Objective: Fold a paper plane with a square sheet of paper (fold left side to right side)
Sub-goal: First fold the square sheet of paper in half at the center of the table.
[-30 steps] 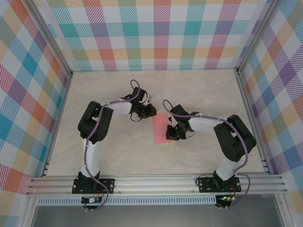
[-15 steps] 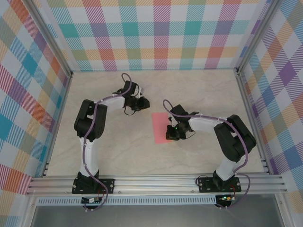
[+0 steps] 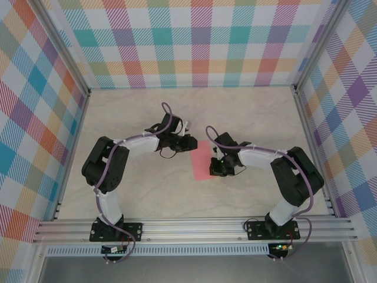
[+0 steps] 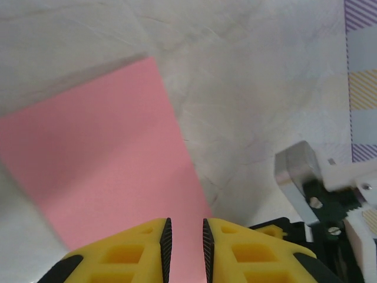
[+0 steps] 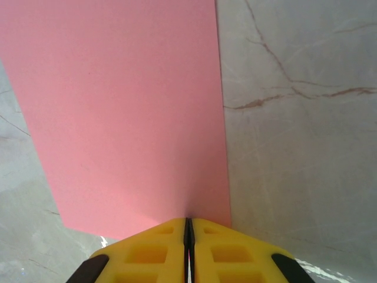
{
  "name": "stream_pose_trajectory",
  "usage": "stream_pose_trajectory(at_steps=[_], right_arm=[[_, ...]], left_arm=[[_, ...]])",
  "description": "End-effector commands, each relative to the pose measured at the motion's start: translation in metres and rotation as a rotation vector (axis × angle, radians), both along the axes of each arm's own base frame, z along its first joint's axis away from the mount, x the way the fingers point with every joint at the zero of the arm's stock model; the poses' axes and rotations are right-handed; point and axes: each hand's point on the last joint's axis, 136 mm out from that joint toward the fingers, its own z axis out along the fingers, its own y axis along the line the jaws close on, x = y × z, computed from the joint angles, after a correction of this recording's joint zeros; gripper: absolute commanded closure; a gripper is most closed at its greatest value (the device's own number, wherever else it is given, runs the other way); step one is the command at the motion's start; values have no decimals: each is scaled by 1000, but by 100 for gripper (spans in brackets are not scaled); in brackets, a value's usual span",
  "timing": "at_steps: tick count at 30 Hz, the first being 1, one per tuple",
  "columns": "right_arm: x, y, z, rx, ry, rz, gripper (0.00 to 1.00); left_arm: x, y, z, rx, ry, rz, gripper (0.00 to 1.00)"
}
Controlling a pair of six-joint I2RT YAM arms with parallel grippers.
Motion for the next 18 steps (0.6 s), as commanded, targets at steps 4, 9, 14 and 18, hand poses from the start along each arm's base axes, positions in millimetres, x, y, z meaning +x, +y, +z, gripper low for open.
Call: stream_pose_trajectory(at_steps=[4,9,14,18], right_arm=[[-6,-6,-13,-43,51,-12,90],[-8,-9,-16,-61,60,-11,90],[-11,-13,-19,-88,73,-9,90],[-14,-18,-22,-113,85,-10,90]], left_arm=[[-9,-8,-30,31,52,-9,77],[-7,1,-49,96,57,15,78],[-4,9,-63,142,47,30,83],[0,20,-72,148,44,63,85]])
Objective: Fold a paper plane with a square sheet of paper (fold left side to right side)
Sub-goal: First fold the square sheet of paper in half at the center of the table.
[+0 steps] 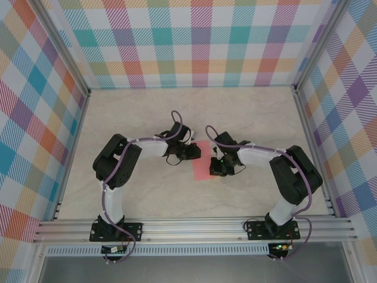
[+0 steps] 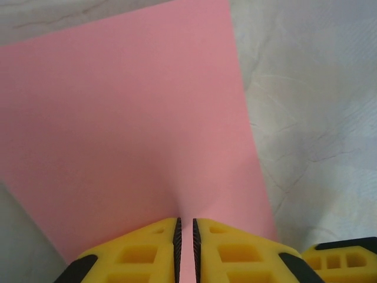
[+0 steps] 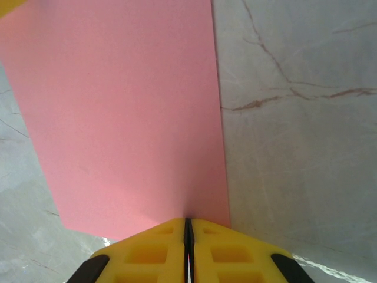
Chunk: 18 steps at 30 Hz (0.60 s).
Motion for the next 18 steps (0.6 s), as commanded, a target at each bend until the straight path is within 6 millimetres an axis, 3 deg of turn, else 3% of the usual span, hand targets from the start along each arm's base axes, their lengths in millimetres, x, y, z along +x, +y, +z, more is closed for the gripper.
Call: stream_pose_trajectory(at_steps=[1,9,18], right_arm=[[-14,-18,-21,-107,68,-10,90],[-18,-23,-25,-133,84,-6,90],[-21,-23,-28,-128,99,-3,90]], left_arm=[[5,18,-19,38,1,38,85],[28,35,-32,9,1,112,85],[73,53,-26,25,-6,157,85]])
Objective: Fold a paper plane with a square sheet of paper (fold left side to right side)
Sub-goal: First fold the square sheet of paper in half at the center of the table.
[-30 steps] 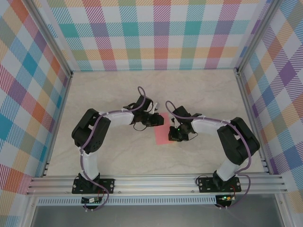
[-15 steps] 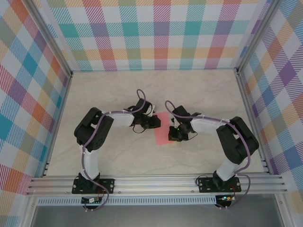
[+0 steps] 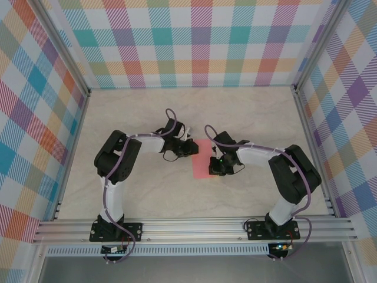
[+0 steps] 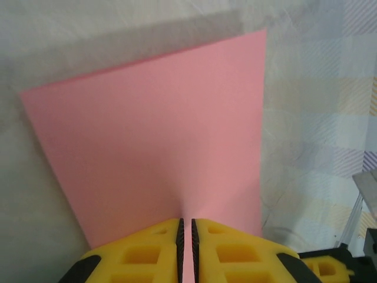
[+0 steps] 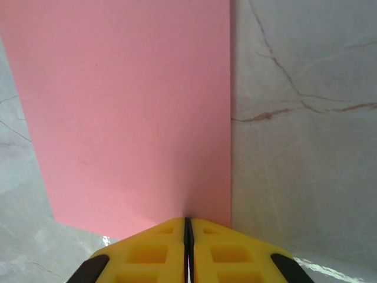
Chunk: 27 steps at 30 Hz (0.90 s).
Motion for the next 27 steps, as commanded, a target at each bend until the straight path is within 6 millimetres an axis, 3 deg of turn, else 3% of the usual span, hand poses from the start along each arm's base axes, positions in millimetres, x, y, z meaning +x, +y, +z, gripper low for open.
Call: stream_pose_trajectory(at_steps=[1,9,14,19,23,27], right_arm=[[-25,-25,-27,-128,101,-3,90],[-26,-24,-27,-120,105,-1,90],[-22,-16,-21,-77,86,-1,90],[-7,5,4,41,8,17,87],[10,13,39,99,-107,15,74],[19,-3,67,54,-220,-9,54]], left_arm=[[53,48,-27,152,-68,133,85],[85,61,-27,186,-65,149,85],[98,62,-10,182,-92,142,84],[101,60,21,159,-134,121,82],[91,60,52,115,-171,126,79],[62,59,72,61,-172,140,76]])
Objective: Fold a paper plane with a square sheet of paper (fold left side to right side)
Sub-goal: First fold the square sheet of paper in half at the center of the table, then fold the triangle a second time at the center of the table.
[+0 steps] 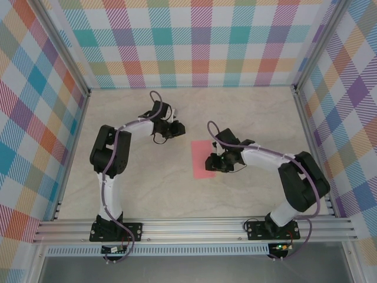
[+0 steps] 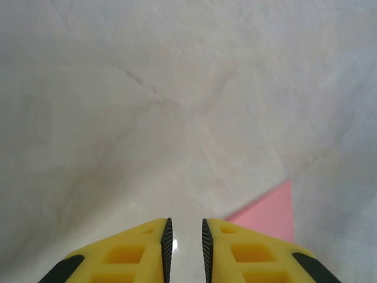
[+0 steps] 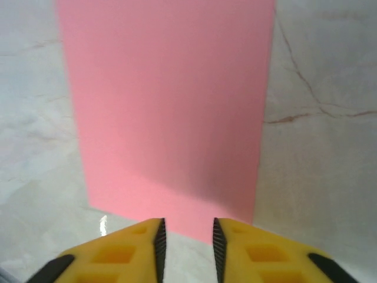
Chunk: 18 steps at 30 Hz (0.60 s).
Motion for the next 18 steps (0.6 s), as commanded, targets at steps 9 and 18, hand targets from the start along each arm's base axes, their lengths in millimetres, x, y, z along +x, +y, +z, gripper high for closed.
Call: stream_pose_trajectory(at_steps=[9,18], right_arm=[[-2,-47,31,-103,-152,-116,19],[-10,-41,18,-33,-104,-130,0]], left_arm=[[-78,-56,13,-38,3,-98,72],[-72,-66,-19,73,42,-96,72]])
